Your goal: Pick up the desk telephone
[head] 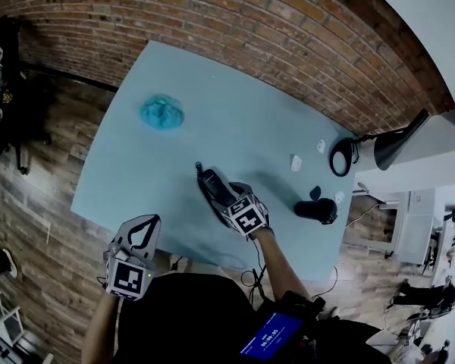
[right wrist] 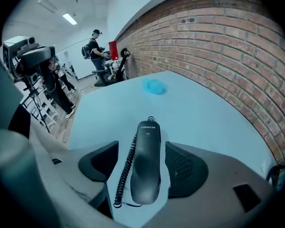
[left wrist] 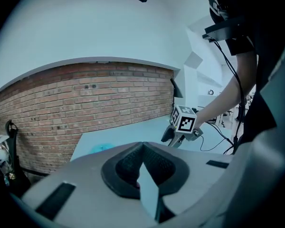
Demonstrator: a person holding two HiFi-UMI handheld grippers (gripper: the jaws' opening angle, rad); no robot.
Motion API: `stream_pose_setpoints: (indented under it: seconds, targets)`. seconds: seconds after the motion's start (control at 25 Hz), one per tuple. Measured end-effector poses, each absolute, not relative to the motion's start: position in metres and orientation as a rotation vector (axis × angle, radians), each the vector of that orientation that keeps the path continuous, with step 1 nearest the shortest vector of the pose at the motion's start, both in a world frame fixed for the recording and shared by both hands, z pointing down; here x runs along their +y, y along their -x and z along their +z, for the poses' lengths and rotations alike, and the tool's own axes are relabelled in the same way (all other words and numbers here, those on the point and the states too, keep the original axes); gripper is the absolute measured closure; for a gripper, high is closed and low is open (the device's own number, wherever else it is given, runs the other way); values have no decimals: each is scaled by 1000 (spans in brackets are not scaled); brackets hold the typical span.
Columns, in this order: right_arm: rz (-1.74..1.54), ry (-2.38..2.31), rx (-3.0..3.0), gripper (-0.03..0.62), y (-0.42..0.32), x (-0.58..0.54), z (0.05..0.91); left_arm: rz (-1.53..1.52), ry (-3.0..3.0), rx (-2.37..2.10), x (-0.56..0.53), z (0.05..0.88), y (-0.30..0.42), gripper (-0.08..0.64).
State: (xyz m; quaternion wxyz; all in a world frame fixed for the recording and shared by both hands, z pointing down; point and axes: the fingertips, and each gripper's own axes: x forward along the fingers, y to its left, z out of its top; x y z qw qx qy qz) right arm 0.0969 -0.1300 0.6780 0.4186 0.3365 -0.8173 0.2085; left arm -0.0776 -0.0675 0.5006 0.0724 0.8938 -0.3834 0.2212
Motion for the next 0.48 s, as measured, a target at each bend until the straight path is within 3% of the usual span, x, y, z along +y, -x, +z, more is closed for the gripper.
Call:
stream_pose_setpoints:
  seconds: [0.48]
  targets:
    - [566,-723,-1911,259,-97,-122,731,657,-2646,-1239,-63,508,91,540]
